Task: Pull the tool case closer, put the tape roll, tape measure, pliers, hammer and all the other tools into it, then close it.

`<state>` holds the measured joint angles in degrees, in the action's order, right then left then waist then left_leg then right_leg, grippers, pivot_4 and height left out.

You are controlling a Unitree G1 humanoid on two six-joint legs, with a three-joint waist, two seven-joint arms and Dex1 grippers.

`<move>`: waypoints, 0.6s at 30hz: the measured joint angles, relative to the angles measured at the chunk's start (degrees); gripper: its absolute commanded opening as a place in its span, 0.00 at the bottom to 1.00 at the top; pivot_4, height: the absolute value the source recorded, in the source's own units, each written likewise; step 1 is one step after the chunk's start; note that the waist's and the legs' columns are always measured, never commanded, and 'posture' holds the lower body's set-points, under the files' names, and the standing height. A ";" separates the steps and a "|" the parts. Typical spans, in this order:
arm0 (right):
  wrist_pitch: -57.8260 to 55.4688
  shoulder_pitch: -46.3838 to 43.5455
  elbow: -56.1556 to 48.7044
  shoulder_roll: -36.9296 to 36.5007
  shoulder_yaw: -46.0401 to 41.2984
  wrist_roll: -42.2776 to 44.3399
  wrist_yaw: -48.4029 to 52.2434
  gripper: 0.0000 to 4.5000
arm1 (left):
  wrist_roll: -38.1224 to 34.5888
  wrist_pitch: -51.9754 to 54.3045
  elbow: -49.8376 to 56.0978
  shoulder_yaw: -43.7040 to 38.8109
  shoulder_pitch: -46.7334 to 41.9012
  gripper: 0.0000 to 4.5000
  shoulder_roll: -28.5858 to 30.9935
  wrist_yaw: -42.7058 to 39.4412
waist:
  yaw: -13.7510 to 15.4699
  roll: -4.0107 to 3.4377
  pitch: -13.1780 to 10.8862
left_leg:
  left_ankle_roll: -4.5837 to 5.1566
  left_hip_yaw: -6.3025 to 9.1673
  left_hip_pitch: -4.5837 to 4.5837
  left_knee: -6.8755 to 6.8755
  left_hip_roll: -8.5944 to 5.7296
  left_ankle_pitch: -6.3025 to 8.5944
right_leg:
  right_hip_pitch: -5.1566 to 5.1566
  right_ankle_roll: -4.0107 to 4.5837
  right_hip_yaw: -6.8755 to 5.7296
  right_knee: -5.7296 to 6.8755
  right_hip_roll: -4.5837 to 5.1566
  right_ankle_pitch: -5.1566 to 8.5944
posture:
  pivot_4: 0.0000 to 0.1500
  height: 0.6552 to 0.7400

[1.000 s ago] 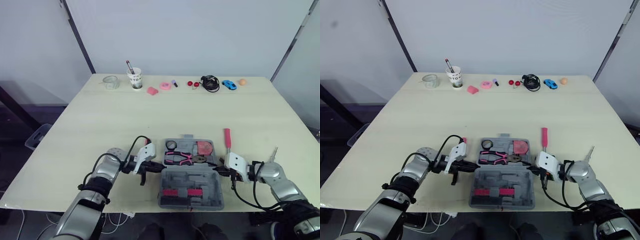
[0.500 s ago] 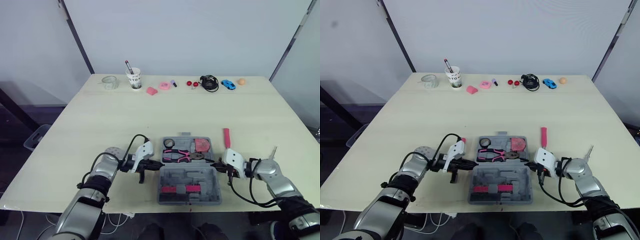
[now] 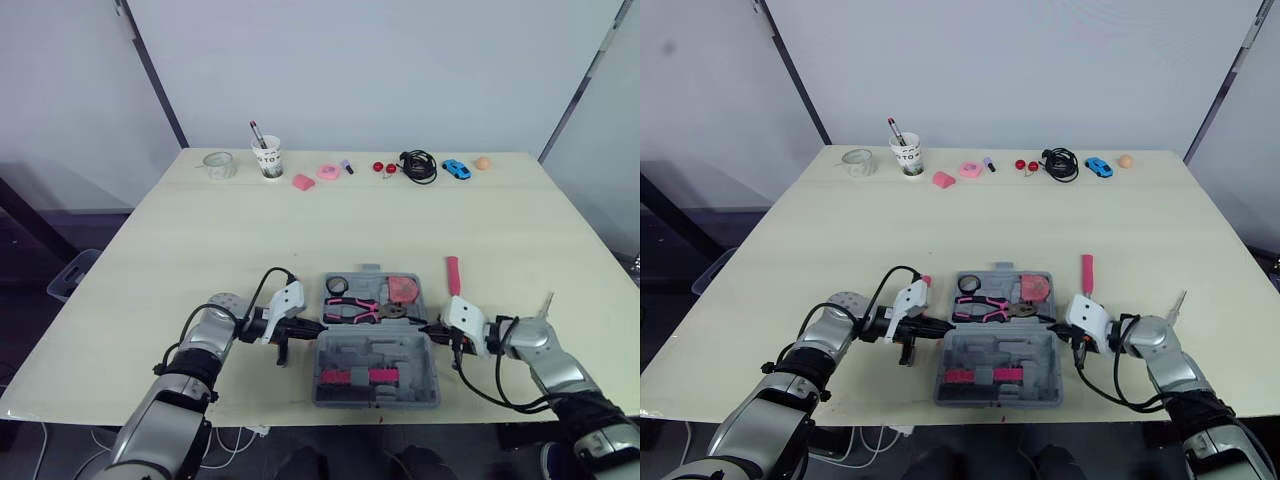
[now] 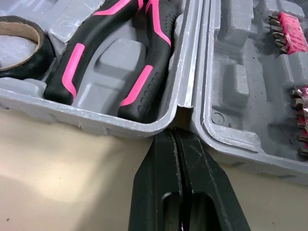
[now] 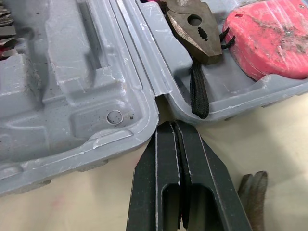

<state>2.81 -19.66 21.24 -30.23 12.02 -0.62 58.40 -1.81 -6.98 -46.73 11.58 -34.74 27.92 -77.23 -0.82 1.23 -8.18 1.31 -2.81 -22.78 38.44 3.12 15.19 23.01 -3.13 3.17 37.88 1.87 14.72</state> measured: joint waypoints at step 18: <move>1.79 -1.18 2.31 1.03 -0.02 -1.11 -1.31 0.00 | 0.09 -0.01 0.00 0.00 0.02 0.01 0.25 0.01 | -0.10 0.00 0.00 | 0.00 0.01 0.01 0.00 0.01 0.00 | 0.00 0.00 0.00 0.01 -0.02 0.00 | 1.00 1.00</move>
<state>4.60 -20.83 23.54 -29.20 12.00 -1.74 57.09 -1.72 -6.99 -46.73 11.59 -34.72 28.17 -77.22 -0.92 1.23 -8.18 1.31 -2.81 -22.77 38.44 3.13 15.19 23.01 -3.12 3.17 37.89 1.86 14.72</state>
